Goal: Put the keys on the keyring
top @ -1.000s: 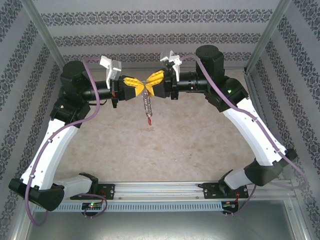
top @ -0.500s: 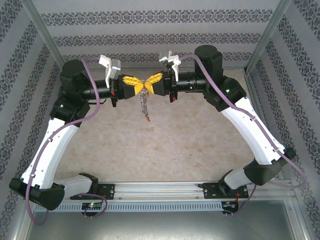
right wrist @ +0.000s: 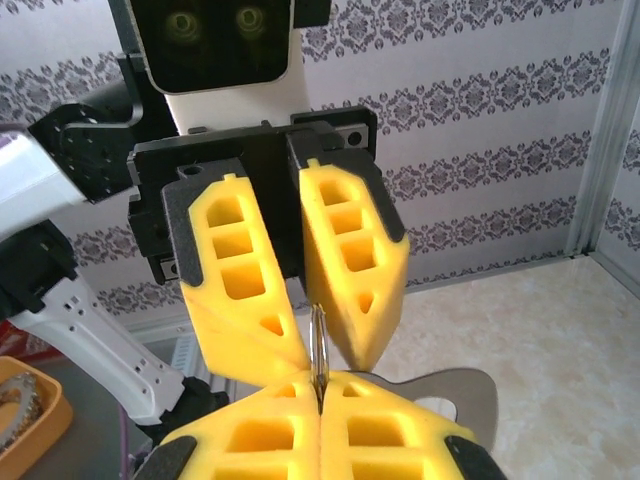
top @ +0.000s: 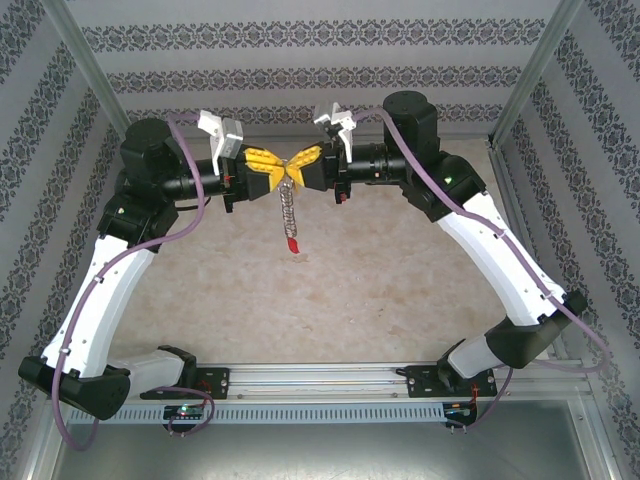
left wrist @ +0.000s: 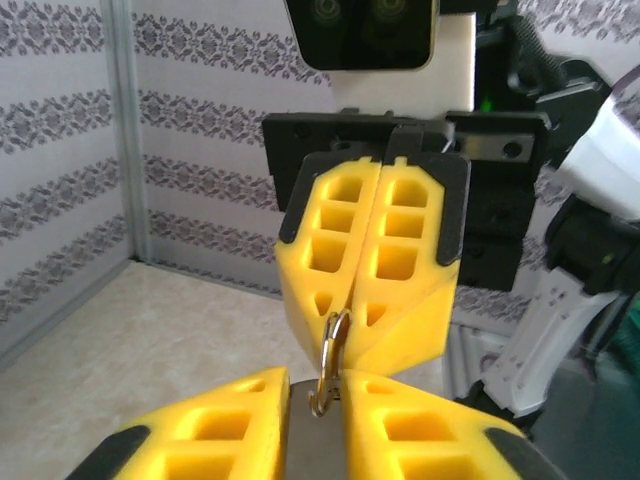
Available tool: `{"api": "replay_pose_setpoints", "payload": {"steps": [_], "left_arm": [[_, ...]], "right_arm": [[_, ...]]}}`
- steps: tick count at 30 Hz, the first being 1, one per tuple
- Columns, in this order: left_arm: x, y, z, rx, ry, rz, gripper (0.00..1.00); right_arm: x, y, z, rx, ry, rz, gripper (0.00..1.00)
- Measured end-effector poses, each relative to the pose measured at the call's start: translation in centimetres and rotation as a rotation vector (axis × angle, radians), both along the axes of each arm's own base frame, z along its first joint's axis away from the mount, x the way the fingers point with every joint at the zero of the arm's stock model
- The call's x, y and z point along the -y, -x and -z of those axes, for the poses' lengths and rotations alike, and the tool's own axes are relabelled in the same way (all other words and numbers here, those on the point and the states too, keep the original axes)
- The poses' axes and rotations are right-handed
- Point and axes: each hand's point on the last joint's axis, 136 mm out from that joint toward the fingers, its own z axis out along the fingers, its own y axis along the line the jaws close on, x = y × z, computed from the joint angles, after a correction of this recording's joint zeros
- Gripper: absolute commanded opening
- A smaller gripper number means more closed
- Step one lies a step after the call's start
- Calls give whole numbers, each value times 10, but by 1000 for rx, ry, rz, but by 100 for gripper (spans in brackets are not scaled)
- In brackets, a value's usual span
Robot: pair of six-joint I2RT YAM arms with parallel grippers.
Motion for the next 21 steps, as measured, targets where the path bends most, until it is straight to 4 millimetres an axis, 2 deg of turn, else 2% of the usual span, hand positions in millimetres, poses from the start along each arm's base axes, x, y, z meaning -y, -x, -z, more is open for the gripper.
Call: {"api": "replay_pose_setpoints", "payload": {"steps": [7, 11, 16, 21], "left_arm": [[-9, -12, 19, -13, -93, -106, 33], [-12, -11, 21, 1, -142, -126, 31], [-6, -5, 26, 16, -204, -113, 31], [-3, -5, 35, 20, -262, -112, 31]], "right_arm": [[0, -5, 22, 28, 103, 26, 0], [3, -7, 31, 48, 165, 38, 0], [7, -12, 40, 95, 247, 44, 0], [10, -7, 48, 124, 312, 30, 0]]}}
